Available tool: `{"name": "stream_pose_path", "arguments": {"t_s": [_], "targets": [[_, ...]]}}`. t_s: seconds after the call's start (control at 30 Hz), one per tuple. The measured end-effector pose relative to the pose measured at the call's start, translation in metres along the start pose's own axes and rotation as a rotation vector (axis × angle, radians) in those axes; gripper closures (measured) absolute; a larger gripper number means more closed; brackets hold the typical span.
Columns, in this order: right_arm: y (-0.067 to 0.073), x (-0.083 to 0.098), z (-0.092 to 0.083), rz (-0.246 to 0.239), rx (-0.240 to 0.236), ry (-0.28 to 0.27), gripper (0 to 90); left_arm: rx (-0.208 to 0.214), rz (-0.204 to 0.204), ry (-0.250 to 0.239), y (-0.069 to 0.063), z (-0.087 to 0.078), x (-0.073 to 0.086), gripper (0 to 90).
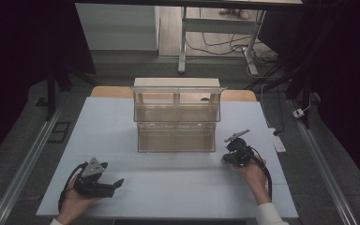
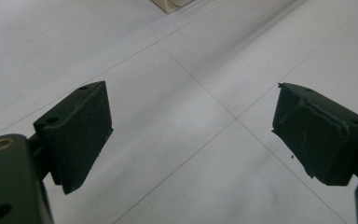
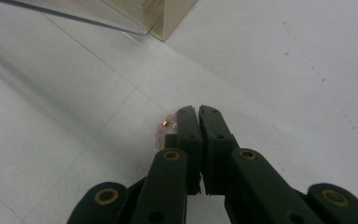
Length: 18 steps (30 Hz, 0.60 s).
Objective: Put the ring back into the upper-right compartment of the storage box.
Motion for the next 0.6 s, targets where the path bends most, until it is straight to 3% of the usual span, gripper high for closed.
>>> {"name": "stream_pose_path", "arguments": {"t_s": [0.33,0.6], "targets": [[-0.001,0.0,-0.005,0.003,-0.015,-0.024,87.4,-0.002,-0.004,-0.003,0.002,-0.001,0.0,11.8],[-0.004,-0.002,-0.017,0.02,-0.014,-0.084,87.5,-0.004,-0.008,-0.001,0.003,0.0,0.0,11.8]]}}
Point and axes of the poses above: each handheld gripper's, and its own axes: z roughly forward along the jaws, x roughly out of its underside, y roughly to its left, the point moved 6 cm from there along z, roughly forward along the jaws, and after that the axes turned 4 degrees about -z, right-handed, at the moved point
